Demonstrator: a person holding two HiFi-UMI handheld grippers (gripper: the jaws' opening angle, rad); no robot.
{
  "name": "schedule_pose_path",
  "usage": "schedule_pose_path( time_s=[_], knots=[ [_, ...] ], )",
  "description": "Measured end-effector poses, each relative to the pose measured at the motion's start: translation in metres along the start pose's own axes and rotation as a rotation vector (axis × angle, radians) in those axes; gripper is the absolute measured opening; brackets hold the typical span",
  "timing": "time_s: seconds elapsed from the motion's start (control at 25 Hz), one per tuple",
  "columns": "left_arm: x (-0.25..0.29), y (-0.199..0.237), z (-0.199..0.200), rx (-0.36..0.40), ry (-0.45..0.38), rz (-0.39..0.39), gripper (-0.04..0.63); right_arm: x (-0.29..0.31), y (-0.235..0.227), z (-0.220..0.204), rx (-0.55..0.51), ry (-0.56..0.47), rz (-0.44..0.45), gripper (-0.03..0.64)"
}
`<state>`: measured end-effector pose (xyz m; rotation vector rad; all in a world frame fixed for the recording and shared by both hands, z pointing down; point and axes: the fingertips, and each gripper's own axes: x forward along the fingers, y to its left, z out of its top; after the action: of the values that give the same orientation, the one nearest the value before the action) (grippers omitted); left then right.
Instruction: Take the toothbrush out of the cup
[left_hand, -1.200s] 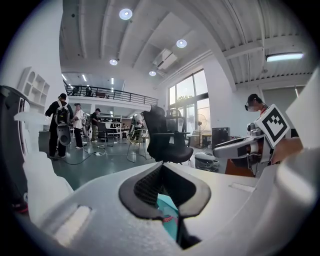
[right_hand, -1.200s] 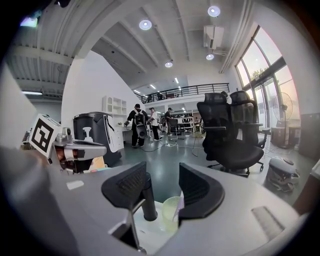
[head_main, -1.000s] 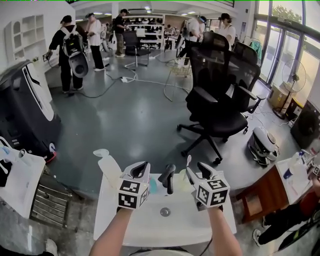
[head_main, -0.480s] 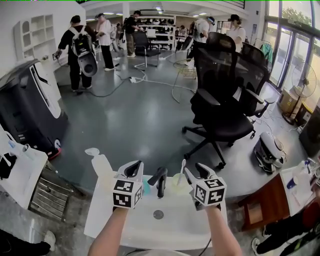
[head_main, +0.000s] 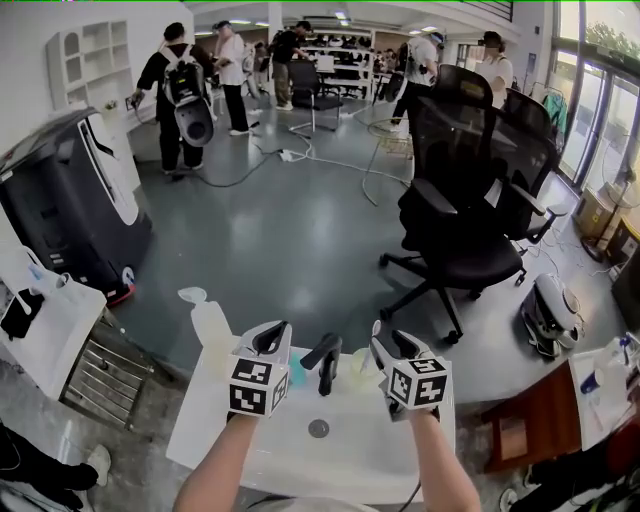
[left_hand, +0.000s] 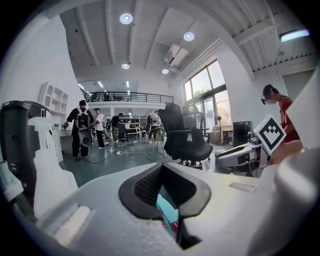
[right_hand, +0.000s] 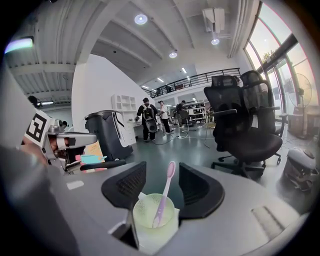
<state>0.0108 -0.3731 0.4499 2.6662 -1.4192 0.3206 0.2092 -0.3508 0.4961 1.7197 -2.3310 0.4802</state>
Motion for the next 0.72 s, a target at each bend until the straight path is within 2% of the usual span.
schedule_pose_path(
  time_s=[0.72],
  knots=[
    [0.000, 0.002, 0.000, 0.019, 0.011, 0.027, -0.003, 0.035, -0.008, -0.037, 0.066, 0.093, 0.043, 0.189]
  ],
)
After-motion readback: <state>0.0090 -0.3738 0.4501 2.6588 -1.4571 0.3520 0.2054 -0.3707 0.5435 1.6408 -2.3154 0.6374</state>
